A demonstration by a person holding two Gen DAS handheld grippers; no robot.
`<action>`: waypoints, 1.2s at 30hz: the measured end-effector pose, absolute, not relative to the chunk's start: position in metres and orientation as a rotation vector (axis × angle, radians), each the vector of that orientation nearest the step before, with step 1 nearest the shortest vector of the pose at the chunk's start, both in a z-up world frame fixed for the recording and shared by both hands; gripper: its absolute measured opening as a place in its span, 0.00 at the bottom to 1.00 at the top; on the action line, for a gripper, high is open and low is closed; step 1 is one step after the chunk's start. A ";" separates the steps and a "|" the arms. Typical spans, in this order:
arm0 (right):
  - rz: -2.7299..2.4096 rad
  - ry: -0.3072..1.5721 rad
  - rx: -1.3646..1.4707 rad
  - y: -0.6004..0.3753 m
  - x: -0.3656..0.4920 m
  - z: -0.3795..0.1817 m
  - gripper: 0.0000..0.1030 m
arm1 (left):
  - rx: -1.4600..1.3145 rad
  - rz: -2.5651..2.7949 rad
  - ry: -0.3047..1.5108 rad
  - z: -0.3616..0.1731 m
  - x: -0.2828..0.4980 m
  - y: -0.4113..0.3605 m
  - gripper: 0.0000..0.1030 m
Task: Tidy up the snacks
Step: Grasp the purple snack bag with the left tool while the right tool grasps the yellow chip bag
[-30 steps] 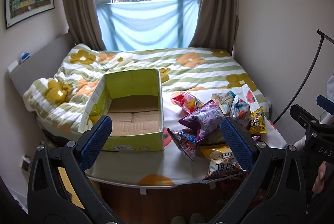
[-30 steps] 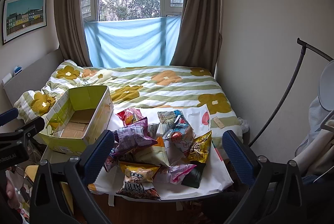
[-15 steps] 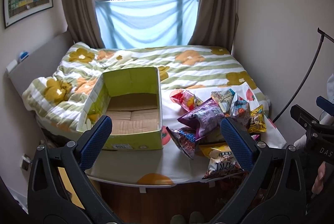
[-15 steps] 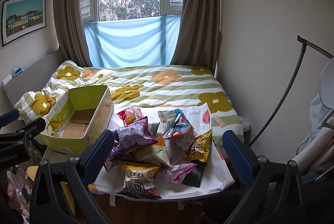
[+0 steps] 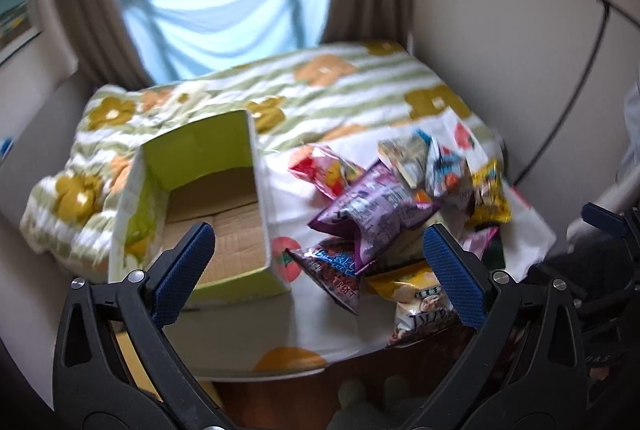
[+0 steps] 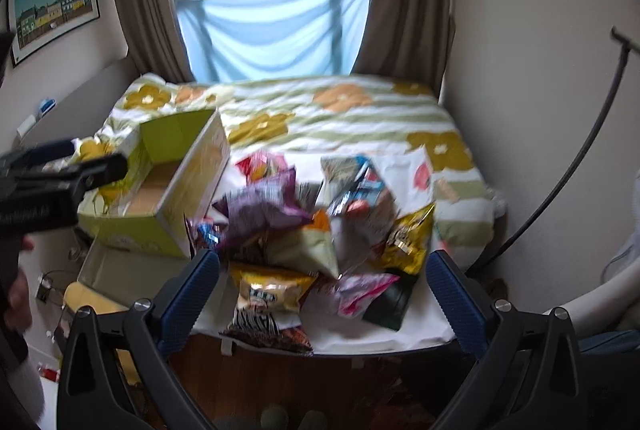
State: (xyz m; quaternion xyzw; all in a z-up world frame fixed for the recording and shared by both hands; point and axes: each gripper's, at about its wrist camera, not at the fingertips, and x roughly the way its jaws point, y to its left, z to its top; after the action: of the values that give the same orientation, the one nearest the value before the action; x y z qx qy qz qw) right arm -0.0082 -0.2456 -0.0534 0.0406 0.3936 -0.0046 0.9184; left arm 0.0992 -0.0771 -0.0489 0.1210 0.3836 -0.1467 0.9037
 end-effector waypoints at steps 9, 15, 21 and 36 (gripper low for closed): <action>0.017 0.966 0.147 -0.232 0.017 -0.116 1.00 | 0.509 -0.583 0.973 -0.107 0.173 -0.117 1.00; 0.015 1.059 0.163 -0.206 0.038 -0.154 1.00 | 0.600 -0.726 1.077 -0.149 0.206 -0.138 1.00; -0.020 1.156 0.153 -0.186 0.056 -0.184 1.00 | 0.683 -0.835 1.113 -0.178 0.222 -0.160 1.00; -0.093 1.256 0.228 -0.182 0.083 -0.225 0.70 | 0.722 -0.941 1.228 -0.226 0.246 -0.177 0.89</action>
State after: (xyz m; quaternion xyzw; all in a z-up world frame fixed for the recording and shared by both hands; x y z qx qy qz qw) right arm 0.0826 -0.1821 -0.2246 0.1063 0.5859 -0.0432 0.8022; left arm 0.2465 -0.1770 -0.2260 0.3185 0.5422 -0.4156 0.6572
